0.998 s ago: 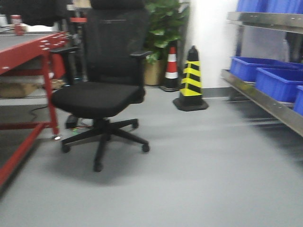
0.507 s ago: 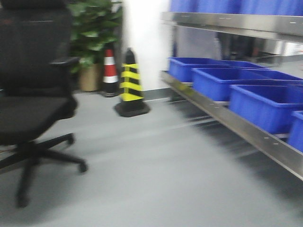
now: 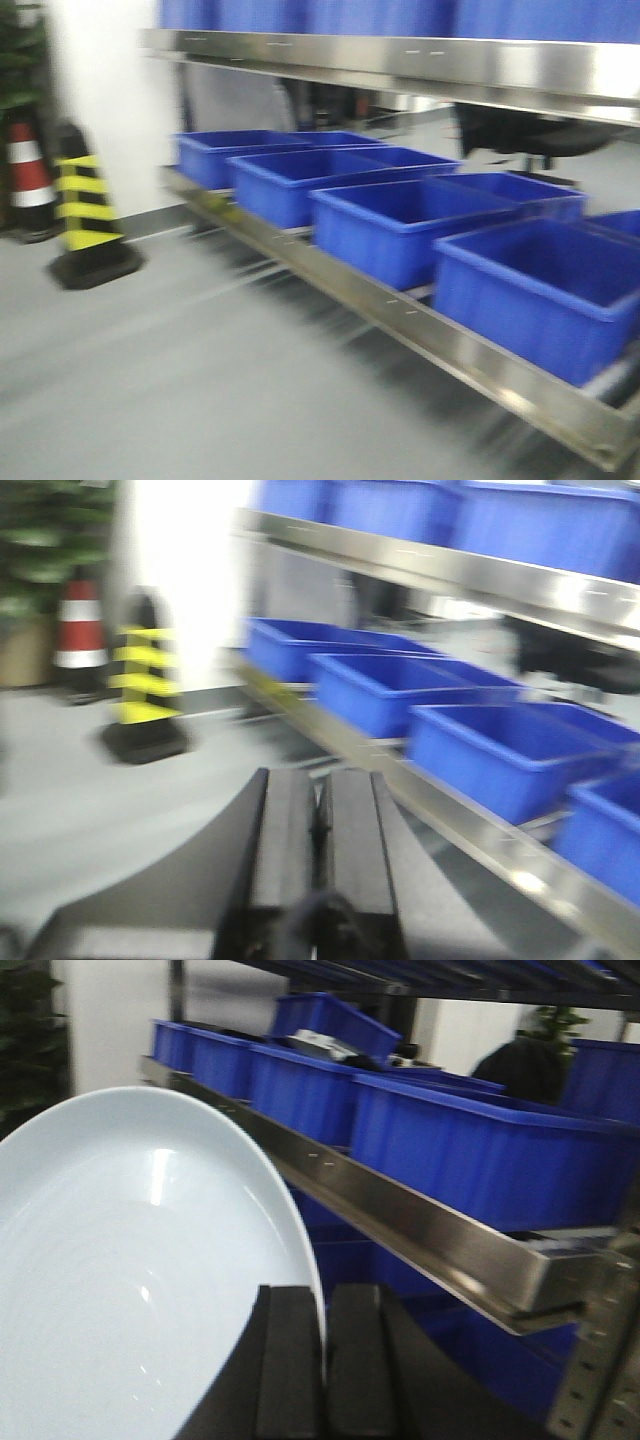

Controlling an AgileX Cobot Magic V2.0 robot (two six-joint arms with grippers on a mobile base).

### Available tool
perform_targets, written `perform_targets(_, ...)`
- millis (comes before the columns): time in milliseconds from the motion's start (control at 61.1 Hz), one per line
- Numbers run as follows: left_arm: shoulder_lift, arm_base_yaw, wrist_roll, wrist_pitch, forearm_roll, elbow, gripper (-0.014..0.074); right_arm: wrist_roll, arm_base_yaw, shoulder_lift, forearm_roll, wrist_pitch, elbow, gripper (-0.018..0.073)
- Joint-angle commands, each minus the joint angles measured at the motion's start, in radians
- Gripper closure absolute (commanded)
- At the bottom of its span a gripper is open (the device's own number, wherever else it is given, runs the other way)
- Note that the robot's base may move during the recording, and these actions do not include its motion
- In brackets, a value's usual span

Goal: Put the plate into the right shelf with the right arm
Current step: 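Drive the base to the shelf of blue bins holding the plate, then extend the right arm with the plate toward a shelf bin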

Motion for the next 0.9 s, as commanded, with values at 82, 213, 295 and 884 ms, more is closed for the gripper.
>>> perform_targets(82,-0.012,-0.007,-0.006,-0.089,0.000,0.007,0.0643,-0.008,-0.003,0.010,-0.021,-0.091,-0.036,0.0505)
perform_targets(213,-0.012,-0.007,-0.006,-0.089,0.000,0.007,0.0643,-0.008,-0.003,0.010,-0.021,-0.091,-0.036,0.0505)
perform_targets(295,-0.012,-0.007,-0.006,-0.089,0.000,0.007,0.0643,-0.008,-0.003,0.010,-0.021,-0.091,-0.036,0.0505)
perform_targets(884,-0.012,-0.007,-0.006,-0.089,0.000,0.007,0.0643,-0.008,-0.003,0.010,-0.021,-0.091,-0.036,0.0505)
